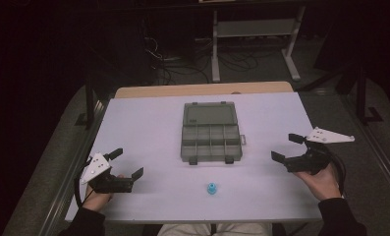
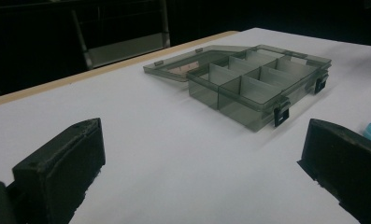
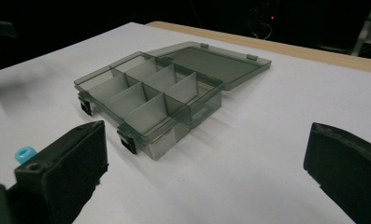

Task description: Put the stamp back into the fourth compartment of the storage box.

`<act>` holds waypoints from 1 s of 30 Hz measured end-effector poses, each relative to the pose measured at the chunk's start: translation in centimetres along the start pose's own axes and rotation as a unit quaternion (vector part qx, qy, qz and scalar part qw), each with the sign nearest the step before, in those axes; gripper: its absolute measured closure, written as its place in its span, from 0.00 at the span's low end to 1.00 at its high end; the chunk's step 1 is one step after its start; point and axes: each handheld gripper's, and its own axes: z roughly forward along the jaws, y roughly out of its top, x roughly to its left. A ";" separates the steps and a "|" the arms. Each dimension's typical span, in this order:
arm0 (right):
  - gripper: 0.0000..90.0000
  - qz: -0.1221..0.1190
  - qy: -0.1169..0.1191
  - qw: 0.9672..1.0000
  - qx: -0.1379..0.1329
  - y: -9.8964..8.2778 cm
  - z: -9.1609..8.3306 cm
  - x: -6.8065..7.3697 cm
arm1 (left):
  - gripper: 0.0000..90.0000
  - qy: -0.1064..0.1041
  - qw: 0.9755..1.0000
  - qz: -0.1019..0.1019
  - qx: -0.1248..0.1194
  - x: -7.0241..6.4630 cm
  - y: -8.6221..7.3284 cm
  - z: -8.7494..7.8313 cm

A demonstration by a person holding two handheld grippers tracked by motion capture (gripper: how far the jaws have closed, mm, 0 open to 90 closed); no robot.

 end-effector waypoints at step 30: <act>0.00 -0.050 0.055 0.996 0.041 1.4 3.6 3.3 | 0.00 0.008 1.000 0.002 0.005 0.0 0.0 0.0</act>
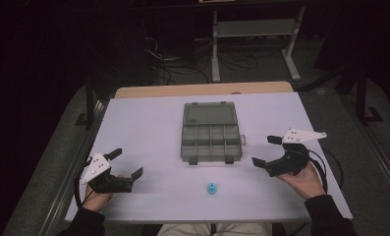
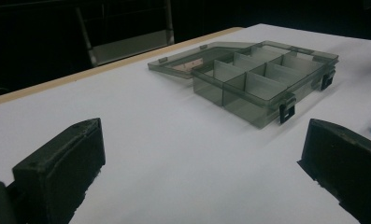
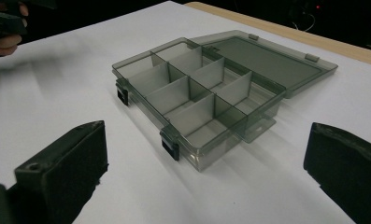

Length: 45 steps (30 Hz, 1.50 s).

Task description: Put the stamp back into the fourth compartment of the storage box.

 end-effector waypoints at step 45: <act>0.00 -0.074 0.086 0.991 0.068 3.0 4.8 4.4 | 0.00 -0.005 1.000 0.001 -0.003 0.0 0.0 0.0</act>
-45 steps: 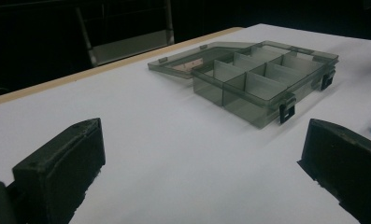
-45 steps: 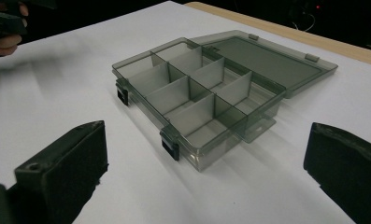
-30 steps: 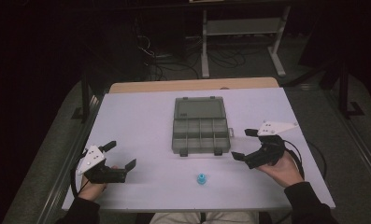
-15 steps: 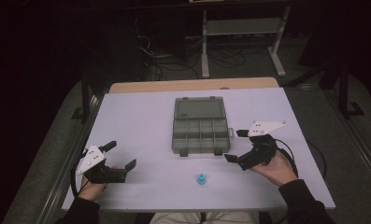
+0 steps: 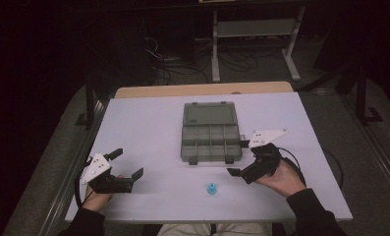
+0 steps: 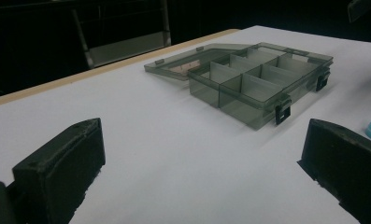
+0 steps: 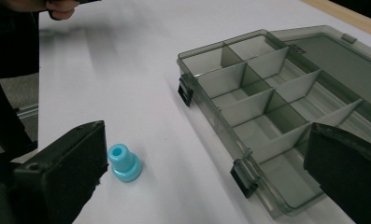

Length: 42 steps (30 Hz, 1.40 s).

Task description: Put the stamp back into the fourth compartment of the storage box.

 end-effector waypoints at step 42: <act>0.00 -0.036 0.055 0.996 0.067 0.0 4.7 2.4 | 0.00 0.001 1.000 0.001 -0.001 0.0 0.0 0.0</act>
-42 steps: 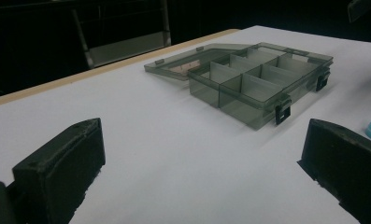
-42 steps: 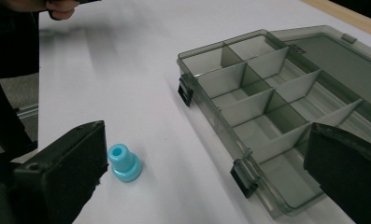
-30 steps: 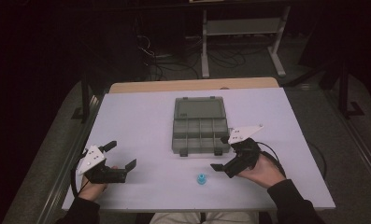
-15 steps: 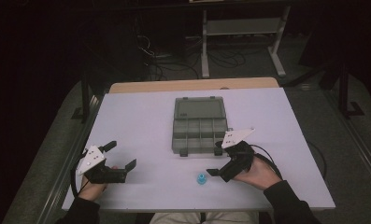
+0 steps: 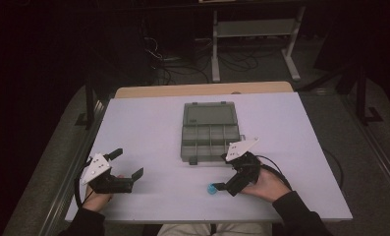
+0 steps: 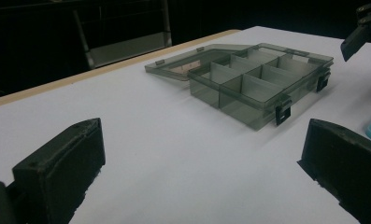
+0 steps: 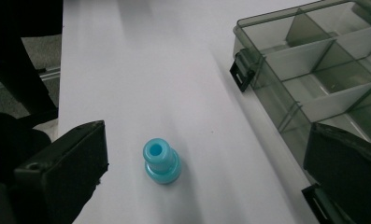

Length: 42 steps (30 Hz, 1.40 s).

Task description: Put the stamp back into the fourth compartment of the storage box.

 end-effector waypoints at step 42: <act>0.60 -0.021 0.039 0.994 0.097 0.3 3.3 1.6 | 0.00 -0.003 1.000 0.001 -0.001 0.0 0.0 0.0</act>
